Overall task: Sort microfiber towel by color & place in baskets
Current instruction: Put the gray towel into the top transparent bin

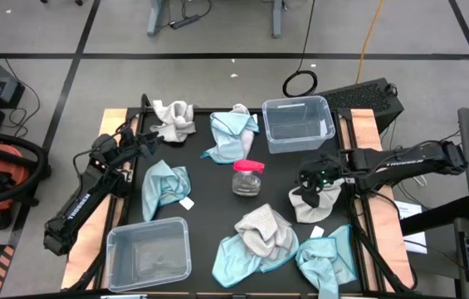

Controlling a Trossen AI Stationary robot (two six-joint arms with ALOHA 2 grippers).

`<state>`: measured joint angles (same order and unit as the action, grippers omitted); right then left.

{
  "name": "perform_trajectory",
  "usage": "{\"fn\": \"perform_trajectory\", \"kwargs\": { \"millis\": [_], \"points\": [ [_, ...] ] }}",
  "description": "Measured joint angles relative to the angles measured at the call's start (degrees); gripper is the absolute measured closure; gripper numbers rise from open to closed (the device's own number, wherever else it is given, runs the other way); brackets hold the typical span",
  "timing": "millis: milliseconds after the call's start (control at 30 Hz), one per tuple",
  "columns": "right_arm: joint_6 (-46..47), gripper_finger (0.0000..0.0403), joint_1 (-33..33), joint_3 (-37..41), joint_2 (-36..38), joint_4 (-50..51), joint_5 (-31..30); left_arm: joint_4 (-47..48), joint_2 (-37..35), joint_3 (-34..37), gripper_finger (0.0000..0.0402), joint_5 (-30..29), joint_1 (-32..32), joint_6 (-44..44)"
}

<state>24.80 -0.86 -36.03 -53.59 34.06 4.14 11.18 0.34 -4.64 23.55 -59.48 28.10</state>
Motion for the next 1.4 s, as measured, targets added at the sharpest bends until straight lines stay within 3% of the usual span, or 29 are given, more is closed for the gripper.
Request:
{"fn": "perform_trajectory", "kwargs": {
  "millis": [400,600,1133,1400],
  "points": [
    [10.5,0.0181,0.0,0.0,-2.0,13.4,-7.4,0.0,0.0,0.0,0.0139,0.0,0.0,0.0],
    [14.4,0.0181,0.0,0.0,-3.2,15.9,-7.6,0.0,0.0,0.0,0.0139,0.0,0.0,0.0],
    [23.8,0.0181,-5.7,0.0,-13.8,17.6,-7.1,0.0,0.0,0.0,0.0139,0.0,0.0,0.0],
    [25.6,0.0181,-7.5,0.0,-20.9,12.1,-7.0,0.0,0.0,0.0,0.0139,0.0,0.0,0.0]
  ]
}}
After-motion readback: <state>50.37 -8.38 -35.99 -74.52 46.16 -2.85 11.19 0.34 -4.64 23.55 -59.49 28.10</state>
